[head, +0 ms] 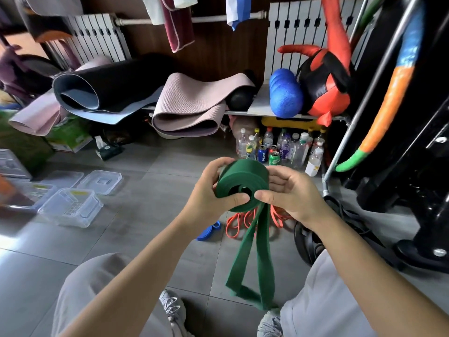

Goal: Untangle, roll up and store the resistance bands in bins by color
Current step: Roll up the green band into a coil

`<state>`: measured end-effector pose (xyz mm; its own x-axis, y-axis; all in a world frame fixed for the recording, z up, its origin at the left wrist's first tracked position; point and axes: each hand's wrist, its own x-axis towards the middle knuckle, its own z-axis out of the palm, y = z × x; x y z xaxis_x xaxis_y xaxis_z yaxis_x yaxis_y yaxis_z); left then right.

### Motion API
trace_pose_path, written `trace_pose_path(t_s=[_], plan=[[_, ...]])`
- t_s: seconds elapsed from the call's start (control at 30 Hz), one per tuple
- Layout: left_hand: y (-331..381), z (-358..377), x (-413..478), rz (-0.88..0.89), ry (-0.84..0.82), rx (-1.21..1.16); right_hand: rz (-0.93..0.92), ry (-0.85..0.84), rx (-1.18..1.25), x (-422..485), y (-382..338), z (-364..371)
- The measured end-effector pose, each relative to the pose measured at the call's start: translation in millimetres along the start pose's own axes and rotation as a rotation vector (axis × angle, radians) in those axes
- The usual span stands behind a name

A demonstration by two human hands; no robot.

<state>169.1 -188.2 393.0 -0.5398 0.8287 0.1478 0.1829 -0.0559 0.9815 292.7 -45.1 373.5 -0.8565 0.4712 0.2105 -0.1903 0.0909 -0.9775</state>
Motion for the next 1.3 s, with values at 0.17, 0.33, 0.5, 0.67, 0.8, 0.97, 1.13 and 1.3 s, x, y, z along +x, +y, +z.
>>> trace_pose_path(t_s=[0.17, 0.33, 0.5, 0.67, 0.8, 0.97, 1.13, 1.3], plan=[[24.5, -16.5, 9.2, 0.233, -0.307, 0.925, 0.072, -0.081, -0.184, -0.3, -4.2, -1.0], [31.6, -21.6, 16.3, 0.206, -0.400, 1.091, 0.071, -0.083, -0.104, 1.9, -3.3, 1.1], [19.0, -24.5, 5.6, 0.254, -0.127, 0.643, 0.107, -0.163, 0.000, -8.1, 10.9, 1.3], [6.2, -6.9, 0.2, 0.260, 0.125, 0.253, 0.055, -0.054, 0.110, -7.6, 8.6, 5.1], [-7.1, 12.4, -6.9, 0.137, 0.187, 0.017, 0.029, 0.019, 0.038, -3.7, 4.1, 0.1], [5.0, -2.9, 2.3, 0.181, -0.019, 0.648, 0.075, -0.047, -0.286, -1.4, -4.6, -12.6], [24.5, -3.4, 12.0, 0.394, -0.398, 1.328, 0.081, -0.107, -0.375, 3.8, -9.6, -8.2], [23.6, -12.2, 13.1, 0.259, -0.389, 1.077, 0.128, -0.092, -0.184, -6.2, -2.7, -8.5]])
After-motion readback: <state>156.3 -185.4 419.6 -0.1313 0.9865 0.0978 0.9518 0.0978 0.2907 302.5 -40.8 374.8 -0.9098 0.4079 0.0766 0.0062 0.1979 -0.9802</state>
